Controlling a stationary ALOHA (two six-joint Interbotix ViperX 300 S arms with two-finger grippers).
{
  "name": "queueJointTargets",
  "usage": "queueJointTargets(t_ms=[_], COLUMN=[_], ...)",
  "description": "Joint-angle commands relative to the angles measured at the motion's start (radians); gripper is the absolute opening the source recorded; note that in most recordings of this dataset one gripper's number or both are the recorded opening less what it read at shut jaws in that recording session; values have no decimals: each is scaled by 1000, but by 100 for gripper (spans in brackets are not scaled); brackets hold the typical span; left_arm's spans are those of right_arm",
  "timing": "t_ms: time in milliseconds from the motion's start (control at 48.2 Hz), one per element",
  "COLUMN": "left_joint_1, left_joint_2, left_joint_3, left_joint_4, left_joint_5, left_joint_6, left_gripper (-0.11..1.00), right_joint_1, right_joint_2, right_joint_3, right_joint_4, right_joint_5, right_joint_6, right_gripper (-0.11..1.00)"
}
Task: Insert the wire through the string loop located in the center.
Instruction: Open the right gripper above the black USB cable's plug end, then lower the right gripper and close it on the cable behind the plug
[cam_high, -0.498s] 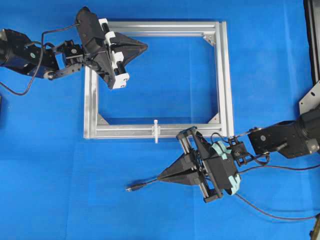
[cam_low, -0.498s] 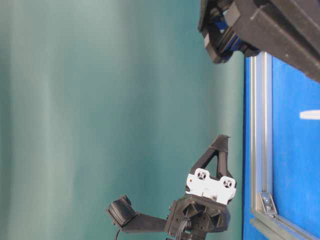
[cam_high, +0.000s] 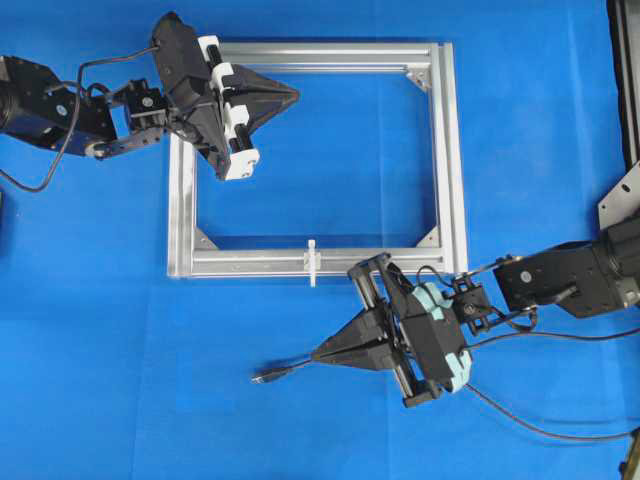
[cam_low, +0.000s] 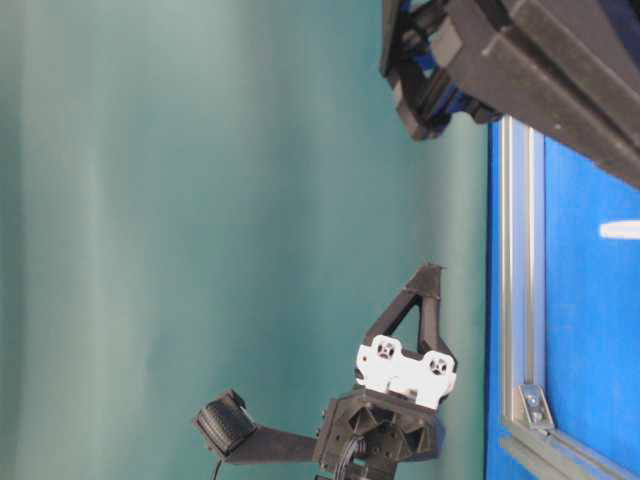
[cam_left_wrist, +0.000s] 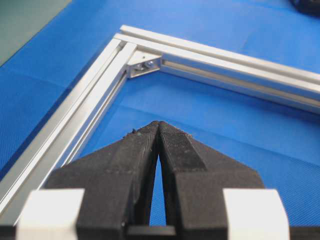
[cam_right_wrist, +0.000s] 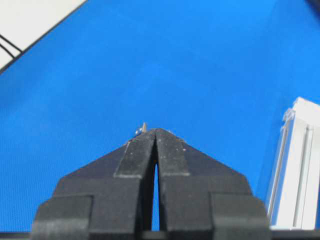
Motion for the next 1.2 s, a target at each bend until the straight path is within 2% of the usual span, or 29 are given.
queueJointTargets(t_ms=[0,104,166,249,394,477,581,768,1183], left_joint_1=[0,0,0,0,0,2,0,0,0], left_joint_2=[-28,-28,-28,-28,-28,-28,-28,-28,-28], left_joint_3=[-12,-12,-11,-11,-11,-9,-9,-8,-8], left_joint_4=[3,3,3,3,3,3,3,3,3], left_joint_5=[-5,-5,-5,-5,-5,-3,-3,0,12], left_joint_6=[2,0,0,0,0,0,0,0,3], left_gripper=[0,0,0,0,0,0,0,0,0], right_joint_1=[2,2,2,3,5,3,3,3,9], right_joint_2=[-28,-28,-28,-28,-28,-28,-28,2,199], right_joint_3=[-18,-20,-21,-23,-25,-26,-31,-49,-130], right_joint_4=[2,2,2,2,2,3,3,20,109], right_joint_5=[3,3,3,3,21,31,32,49,87], right_joint_6=[2,11,20,28,29,31,31,32,44], right_gripper=[-4,2,13,33,77,93,88,89,88])
